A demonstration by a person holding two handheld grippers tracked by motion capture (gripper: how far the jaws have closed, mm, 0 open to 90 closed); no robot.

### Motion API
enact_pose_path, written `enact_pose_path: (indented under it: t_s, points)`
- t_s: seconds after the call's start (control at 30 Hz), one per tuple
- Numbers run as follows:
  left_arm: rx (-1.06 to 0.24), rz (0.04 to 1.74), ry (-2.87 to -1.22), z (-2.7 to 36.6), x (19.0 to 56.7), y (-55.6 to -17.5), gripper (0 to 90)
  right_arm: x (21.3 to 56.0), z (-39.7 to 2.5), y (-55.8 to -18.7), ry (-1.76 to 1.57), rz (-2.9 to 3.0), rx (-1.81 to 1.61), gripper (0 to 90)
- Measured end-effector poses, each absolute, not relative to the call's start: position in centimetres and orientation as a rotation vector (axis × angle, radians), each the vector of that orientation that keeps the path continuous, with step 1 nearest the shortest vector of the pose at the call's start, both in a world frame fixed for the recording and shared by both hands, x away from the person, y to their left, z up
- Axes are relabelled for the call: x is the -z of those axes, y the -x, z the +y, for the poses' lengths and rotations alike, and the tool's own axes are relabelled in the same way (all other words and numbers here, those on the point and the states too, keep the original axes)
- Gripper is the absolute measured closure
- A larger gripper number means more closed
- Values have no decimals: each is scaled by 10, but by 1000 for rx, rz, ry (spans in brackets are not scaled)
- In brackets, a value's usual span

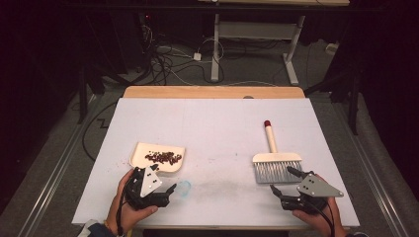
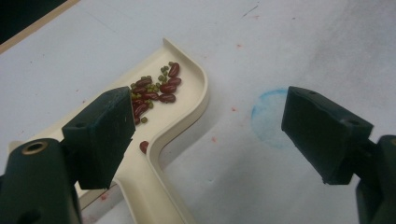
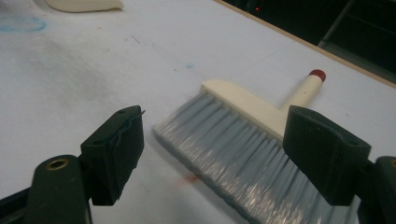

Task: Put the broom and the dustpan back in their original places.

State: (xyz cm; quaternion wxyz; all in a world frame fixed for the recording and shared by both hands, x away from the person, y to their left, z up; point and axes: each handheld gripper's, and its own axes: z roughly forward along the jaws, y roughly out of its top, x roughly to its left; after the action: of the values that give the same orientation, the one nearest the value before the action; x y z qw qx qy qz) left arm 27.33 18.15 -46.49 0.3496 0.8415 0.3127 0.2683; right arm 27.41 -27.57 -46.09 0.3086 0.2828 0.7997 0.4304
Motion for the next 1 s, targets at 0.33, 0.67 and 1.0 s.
enact_pose_path:
  t_s: [0.33, 0.67, 1.0]
  points:
    - [-693, 809, -2192, 181, 466, -275, 168, 459, -275, -274, -732, 2100, -1135, 212]
    - [-696, 818, -2189, 181, 466, -274, 168, 456, -276, -275, -731, 2077, -1136, 214]
    - [-704, 804, -2186, 183, 465, -273, 168, 455, -275, -277, -758, 2061, -1082, 216]
